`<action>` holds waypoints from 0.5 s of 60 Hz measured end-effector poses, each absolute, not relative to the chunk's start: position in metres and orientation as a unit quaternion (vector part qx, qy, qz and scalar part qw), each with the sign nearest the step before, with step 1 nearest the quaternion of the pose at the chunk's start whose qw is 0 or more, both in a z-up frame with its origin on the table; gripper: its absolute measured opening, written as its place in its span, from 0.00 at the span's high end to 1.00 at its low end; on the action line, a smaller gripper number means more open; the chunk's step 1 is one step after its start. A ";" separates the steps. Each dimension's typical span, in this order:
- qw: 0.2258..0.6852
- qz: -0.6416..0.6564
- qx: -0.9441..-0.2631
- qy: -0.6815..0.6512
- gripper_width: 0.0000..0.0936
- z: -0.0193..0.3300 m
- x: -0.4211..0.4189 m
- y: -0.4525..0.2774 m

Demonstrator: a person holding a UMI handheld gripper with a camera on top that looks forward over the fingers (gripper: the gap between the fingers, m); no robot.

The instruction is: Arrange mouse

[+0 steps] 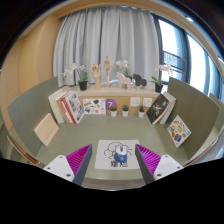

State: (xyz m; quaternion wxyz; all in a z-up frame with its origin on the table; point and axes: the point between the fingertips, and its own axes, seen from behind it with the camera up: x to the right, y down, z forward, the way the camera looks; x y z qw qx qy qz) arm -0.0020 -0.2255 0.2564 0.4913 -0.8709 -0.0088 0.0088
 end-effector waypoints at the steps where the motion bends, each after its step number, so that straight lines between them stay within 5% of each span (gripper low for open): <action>1: 0.495 0.011 -0.869 -0.011 0.08 0.260 -0.003 -0.230; 30: 0.500 0.036 -0.865 0.010 0.09 0.268 0.002 -0.305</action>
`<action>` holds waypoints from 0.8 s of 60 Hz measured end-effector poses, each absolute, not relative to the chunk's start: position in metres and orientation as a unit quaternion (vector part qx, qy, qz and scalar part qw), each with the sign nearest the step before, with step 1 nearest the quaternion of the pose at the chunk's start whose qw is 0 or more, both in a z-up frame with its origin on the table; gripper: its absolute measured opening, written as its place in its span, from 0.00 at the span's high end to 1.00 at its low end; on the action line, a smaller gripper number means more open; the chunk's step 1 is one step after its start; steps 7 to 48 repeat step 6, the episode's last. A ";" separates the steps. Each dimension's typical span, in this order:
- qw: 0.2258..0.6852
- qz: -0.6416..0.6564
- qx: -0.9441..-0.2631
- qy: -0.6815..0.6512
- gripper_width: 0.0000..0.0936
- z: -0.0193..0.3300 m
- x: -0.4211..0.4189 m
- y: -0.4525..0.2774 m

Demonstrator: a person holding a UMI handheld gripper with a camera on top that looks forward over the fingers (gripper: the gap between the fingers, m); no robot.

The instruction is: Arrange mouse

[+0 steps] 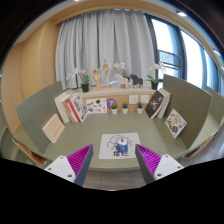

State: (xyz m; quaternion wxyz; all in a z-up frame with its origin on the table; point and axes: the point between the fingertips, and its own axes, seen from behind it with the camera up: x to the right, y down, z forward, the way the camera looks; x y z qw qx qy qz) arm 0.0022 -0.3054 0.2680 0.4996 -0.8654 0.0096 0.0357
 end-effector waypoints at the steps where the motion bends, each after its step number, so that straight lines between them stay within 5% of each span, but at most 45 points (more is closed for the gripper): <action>1: 0.502 0.035 -0.864 0.009 0.09 0.270 0.003 -0.305; 48: 0.510 0.034 -0.859 0.008 0.09 0.279 0.009 -0.304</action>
